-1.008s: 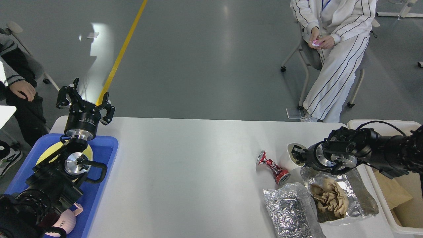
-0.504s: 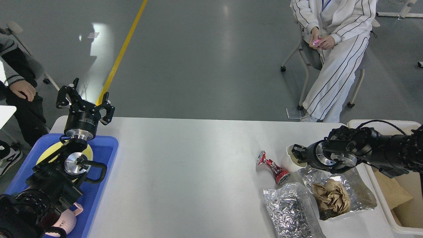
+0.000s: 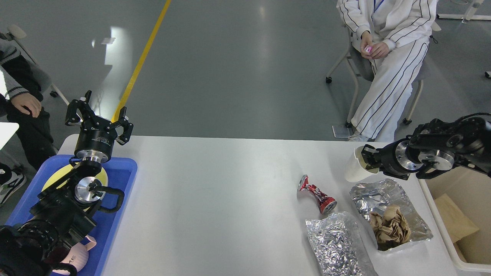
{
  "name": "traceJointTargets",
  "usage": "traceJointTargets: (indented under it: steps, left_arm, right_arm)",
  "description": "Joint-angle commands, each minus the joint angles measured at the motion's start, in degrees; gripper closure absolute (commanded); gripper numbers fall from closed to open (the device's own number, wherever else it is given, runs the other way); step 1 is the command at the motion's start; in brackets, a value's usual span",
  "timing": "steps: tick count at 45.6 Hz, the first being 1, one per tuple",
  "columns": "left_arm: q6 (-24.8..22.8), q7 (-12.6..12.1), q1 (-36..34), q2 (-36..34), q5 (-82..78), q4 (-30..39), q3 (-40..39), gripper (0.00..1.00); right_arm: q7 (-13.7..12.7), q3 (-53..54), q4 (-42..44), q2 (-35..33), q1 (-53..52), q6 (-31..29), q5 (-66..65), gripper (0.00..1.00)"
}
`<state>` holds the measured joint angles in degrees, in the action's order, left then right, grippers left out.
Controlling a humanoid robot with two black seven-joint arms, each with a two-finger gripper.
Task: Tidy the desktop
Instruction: 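Lower the right gripper and grasp the white paper cup, then lift the white cup and drop it into the white bin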
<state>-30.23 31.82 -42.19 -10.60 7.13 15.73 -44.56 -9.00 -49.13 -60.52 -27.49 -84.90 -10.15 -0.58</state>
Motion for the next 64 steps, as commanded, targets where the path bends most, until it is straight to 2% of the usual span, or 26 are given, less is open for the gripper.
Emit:
traceJointTargets:
  steps: [1,14,19,35,42,55,59,64]
  left_arm:
    - [0.0,0.0,0.0,0.0,0.0,0.0,0.0,0.03]
    - [0.0,0.0,0.0,0.1,0.0,0.0,0.0,0.03]
    - [0.0,0.0,0.0,0.1,0.0,0.0,0.0,0.03]
    - [0.0,0.0,0.0,0.1,0.0,0.0,0.0,0.03]
    - [0.0,0.0,0.0,0.1,0.0,0.0,0.0,0.03]
    - [0.0,0.0,0.0,0.1,0.0,0.0,0.0,0.03]
    - [0.0,0.0,0.0,0.1,0.0,0.0,0.0,0.03]
    - [0.0,0.0,0.0,0.1,0.0,0.0,0.0,0.03]
  right_arm:
    - [-0.1,-1.9,-6.9,-3.3,-6.5,-0.2,0.0,1.00]
    - [-0.1,-8.2,-25.3,-7.8,-25.3,-0.6,0.0,1.00]
    - [-0.1,-9.0,-29.7,-8.2,-30.4,-1.5,0.1,1.00]
    - [-0.1,-11.4,-29.9,-8.1,-32.7,-2.6,-0.2,1.00]
    - [-0.1,-16.3,-23.7,-9.5,-28.1,-2.0,-0.3,1.00]
    - [0.5,-14.5,4.4,-14.7,-6.7,-1.0,0.0,1.00]
    - [0.6,-11.0,12.4,-14.7,1.4,1.8,0.4,1.00]
    - [0.6,-5.1,22.3,-14.5,14.1,8.1,0.4,1.00]
